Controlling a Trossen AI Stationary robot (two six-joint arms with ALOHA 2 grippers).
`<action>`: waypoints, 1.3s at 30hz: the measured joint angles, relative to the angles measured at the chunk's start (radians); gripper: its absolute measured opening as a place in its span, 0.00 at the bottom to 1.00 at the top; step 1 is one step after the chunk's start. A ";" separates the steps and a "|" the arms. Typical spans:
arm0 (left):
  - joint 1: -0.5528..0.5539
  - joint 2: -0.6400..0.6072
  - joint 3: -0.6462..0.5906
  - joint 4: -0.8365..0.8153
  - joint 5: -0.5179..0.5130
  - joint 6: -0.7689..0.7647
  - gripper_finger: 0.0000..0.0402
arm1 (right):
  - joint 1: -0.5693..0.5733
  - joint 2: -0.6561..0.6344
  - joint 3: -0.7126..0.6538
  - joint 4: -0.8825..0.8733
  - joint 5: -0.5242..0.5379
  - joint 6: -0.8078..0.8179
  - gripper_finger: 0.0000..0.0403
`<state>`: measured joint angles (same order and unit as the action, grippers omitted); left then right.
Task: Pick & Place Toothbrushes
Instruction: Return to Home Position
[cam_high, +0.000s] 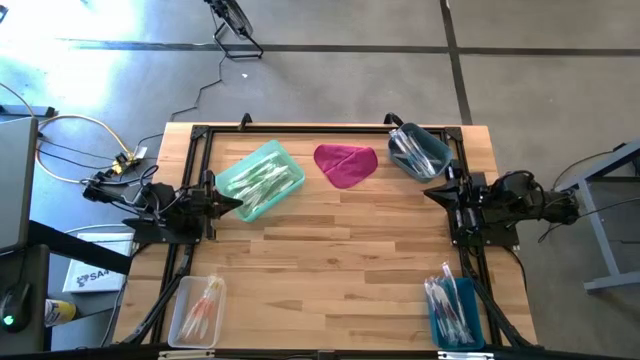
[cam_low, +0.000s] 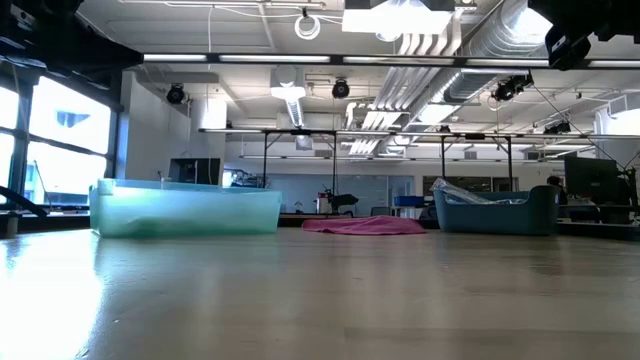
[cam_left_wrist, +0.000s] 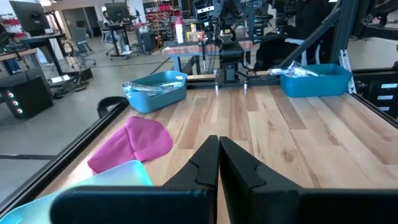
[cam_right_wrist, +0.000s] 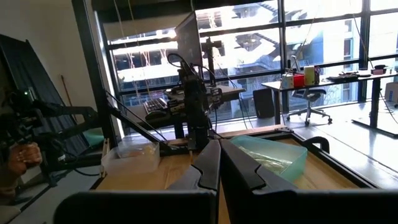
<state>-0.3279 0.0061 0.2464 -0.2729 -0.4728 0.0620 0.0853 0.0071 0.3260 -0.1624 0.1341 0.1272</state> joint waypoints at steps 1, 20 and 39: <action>0.000 0.000 0.000 0.000 0.000 -0.003 0.02 | 0.000 0.000 0.000 -0.002 0.000 0.000 0.01; 0.000 0.000 0.000 -0.003 0.000 -0.011 0.02 | 0.000 -0.001 -0.289 0.315 -0.003 0.026 0.01; 0.000 0.000 0.001 -0.053 -0.038 -0.035 0.02 | 0.000 0.000 -0.317 0.230 0.008 -0.025 0.01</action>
<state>-0.3278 0.0063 0.2478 -0.3256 -0.5110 0.0266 0.0852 0.0074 0.0086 0.0680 0.1420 0.1020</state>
